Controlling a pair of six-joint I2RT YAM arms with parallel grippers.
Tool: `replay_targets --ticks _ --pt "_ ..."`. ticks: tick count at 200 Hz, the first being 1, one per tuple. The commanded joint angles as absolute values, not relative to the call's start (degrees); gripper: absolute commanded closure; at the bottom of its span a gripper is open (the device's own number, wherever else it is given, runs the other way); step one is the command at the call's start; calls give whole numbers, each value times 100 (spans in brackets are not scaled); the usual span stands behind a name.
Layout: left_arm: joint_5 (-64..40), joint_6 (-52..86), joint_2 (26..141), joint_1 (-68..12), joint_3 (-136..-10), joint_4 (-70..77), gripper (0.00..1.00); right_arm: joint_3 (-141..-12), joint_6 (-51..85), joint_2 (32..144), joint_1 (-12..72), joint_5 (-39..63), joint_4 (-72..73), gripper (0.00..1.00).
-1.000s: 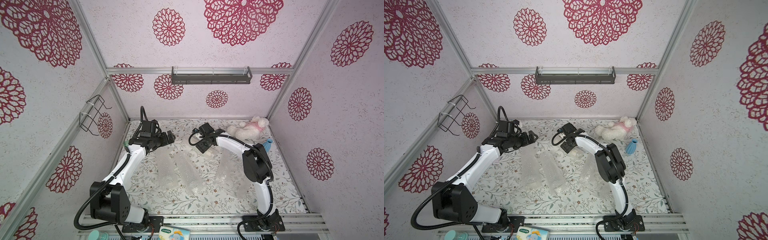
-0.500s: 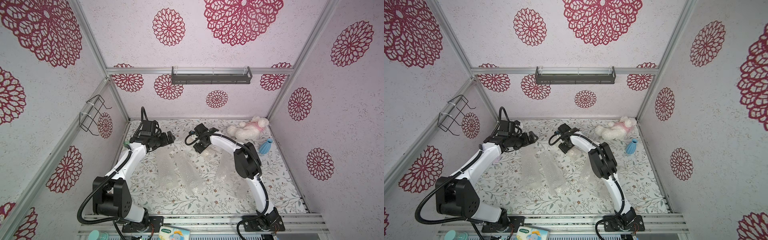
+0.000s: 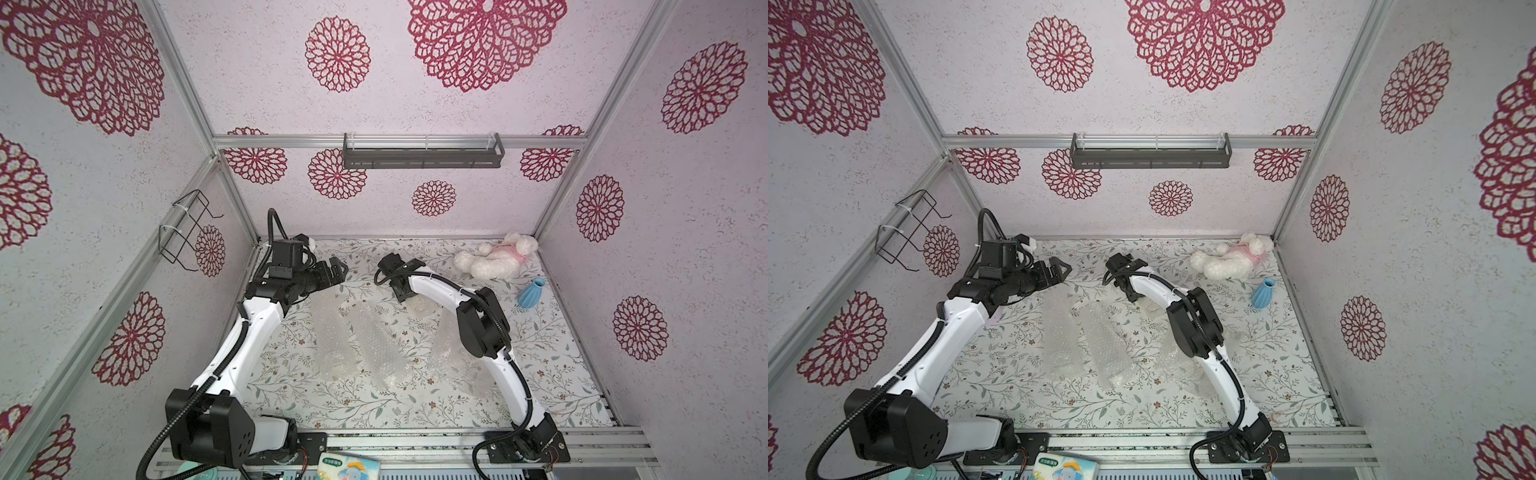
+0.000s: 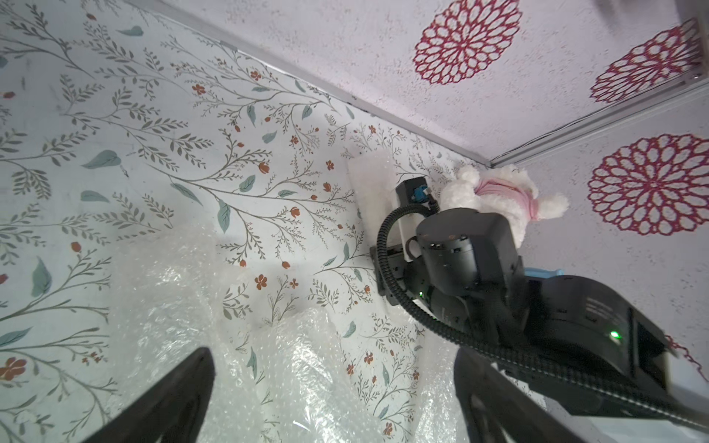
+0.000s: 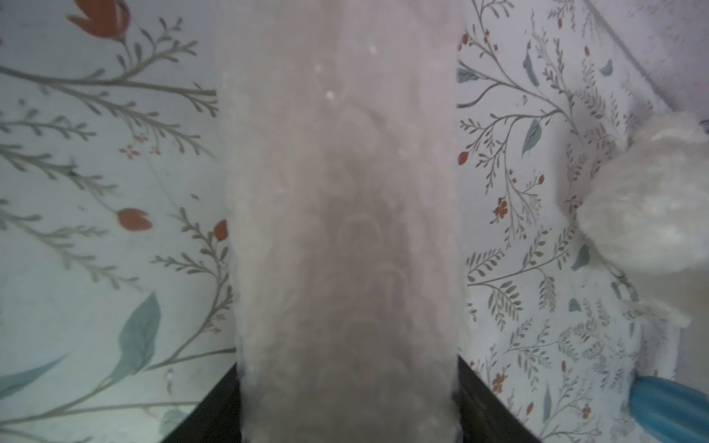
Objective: Unwrap the vase from the bubble wrap
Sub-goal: Unwrap the bubble wrap at the center of the board.
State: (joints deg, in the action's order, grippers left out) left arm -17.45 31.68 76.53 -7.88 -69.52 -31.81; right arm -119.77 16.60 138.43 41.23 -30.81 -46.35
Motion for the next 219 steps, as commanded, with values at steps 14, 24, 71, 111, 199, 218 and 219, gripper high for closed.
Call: replay_targets --ticks 14,24,71,111,199,218,219 --pt "-1898 3359 7569 -748 -6888 -2955 0 -11802 2475 12979 4272 -2061 -3866 18" --pt "-1961 3416 7567 -709 -6855 -2895 0 -11778 2574 12802 4241 -1796 -3673 16" --pt "-2177 3530 7624 -668 -6874 -2873 0 -11670 2670 12399 4186 -1539 -3557 16" --pt "-2286 3584 7758 -659 -6891 -2814 0 -11562 2116 12217 4140 -1997 -3679 19" --pt "-1604 3522 8758 -1036 -7155 -3030 1 -11049 1181 12342 4179 -1971 -3419 21" --pt "-1588 3621 8931 -1094 -7307 -3092 1 -11134 925 12507 4231 -1994 -3362 21" --pt "-1594 3625 8939 -1096 -7314 -3097 1 -11148 911 12520 4234 -1990 -3360 21"
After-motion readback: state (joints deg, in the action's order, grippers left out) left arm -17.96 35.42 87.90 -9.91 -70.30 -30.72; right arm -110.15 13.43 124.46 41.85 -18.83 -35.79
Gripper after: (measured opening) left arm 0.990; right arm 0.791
